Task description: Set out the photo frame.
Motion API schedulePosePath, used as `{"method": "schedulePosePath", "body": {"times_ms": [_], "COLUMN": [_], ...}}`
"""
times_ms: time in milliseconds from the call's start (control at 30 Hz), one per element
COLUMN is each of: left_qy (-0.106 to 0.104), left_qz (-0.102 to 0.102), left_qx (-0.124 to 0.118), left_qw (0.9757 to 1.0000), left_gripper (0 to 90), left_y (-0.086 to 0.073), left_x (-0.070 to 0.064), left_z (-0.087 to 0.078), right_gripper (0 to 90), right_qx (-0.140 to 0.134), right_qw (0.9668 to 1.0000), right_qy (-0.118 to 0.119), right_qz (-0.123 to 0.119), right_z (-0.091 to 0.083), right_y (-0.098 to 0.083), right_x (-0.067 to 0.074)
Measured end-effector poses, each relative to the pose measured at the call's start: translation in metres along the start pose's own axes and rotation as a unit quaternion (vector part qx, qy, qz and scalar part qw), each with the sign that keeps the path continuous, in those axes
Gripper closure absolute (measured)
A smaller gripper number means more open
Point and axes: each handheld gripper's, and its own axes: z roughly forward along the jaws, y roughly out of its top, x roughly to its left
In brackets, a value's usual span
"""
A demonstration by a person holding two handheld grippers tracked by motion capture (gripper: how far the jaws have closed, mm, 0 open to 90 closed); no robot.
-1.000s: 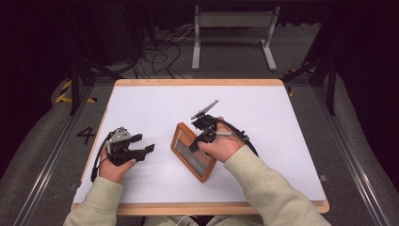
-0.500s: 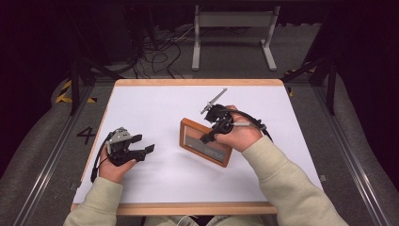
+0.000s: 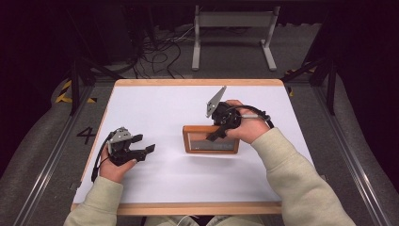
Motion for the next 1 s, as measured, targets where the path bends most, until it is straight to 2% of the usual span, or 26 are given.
{"method": "schedulePosePath", "body": {"times_ms": [100,400,600,700,800,900,967,1000], "left_qy": [0.001,0.0,0.002,0.002,0.001,0.002,0.001,0.001], "left_qz": [0.002,0.001,0.003,0.003,0.002,0.003,0.002,0.003], "left_qx": [-0.001,0.001,0.001,0.001,0.001,0.001,0.002,0.002], "left_qw": [1.0,1.0,1.0,1.0,1.0,1.0,1.0,1.0], "left_gripper": [29.2,29.1,29.1,29.0,29.0,28.9,28.9,28.8], "left_y": [0.0,0.0,0.0,0.0,0.0,0.0,0.0,0.0], "left_x": [0.0,0.0,0.0,0.0,0.0,0.0,0.0,0.0], "left_z": [0.0,0.0,0.0,0.0,0.0,0.0,0.0,0.0], "right_gripper": [70.9,70.9,70.8,70.5,67.5,59.3,48.4,46.1], "right_qx": [0.007,0.003,-0.002,-0.001,-0.001,-0.003,-0.006,-0.007], "right_qw": [0.9999,0.9997,0.9997,0.9999,1.0,0.9996,0.9984,0.9976], "right_qy": [0.005,0.02,0.023,0.012,0.004,-0.029,-0.054,-0.063], "right_qz": [-0.009,0.012,0.008,-0.004,-0.001,0.003,0.018,0.026], "right_z": [0.005,0.017,0.019,0.019,0.018,0.016,0.015,0.015], "right_y": [-0.005,-0.022,-0.027,-0.027,-0.027,-0.027,-0.028,-0.029], "right_x": [-0.005,-0.017,-0.021,-0.023,-0.025,-0.025,-0.026,-0.026]}}
